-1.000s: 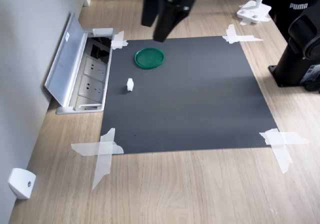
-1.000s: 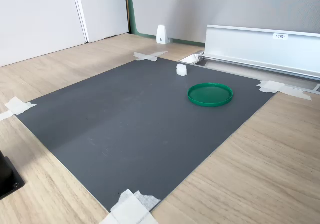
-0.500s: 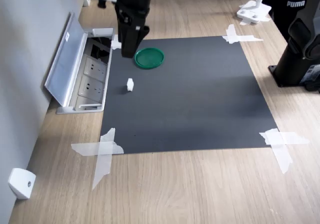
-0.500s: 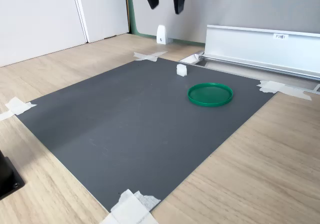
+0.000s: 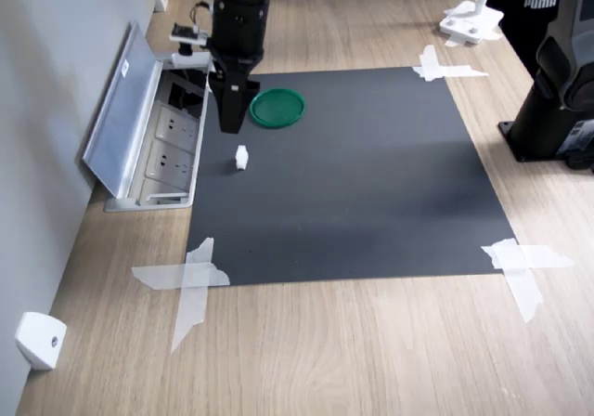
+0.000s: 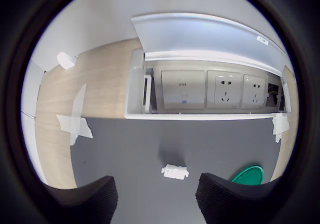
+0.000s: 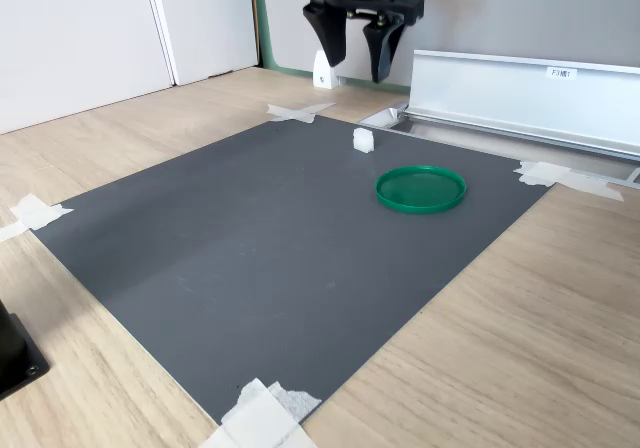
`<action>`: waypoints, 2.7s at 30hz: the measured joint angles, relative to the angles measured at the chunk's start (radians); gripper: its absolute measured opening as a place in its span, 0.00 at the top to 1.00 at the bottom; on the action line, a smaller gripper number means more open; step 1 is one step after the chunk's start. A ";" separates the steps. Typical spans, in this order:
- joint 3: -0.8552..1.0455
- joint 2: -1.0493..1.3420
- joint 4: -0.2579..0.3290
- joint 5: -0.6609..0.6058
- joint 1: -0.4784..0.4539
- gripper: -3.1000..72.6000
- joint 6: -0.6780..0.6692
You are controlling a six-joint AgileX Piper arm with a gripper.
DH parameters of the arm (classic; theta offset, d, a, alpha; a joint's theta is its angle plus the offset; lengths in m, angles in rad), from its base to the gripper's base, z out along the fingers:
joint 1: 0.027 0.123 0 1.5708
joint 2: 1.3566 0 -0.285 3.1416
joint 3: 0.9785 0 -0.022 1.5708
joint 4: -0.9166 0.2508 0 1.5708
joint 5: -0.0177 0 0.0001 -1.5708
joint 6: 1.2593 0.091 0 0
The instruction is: Grasp a white terminal and put it on the green lid.
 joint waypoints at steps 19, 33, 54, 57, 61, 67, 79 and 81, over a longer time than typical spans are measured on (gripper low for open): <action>0.000 -0.127 -0.003 0.005 0.000 0.09 -0.009; -0.001 -0.164 -0.028 0.042 0.000 0.11 0.002; -0.005 -0.166 -0.024 0.047 0.000 0.55 -0.046; -0.010 -0.162 -0.024 0.028 0.000 0.55 -0.155; -0.010 -0.107 -0.026 -0.014 -0.002 0.55 -0.369; -0.010 -0.019 -0.055 -0.124 -0.058 0.55 -0.664; 0.013 0.018 -0.175 -0.165 -0.262 0.55 -0.754; 0.041 0.018 -0.177 -0.141 -0.286 0.55 -0.786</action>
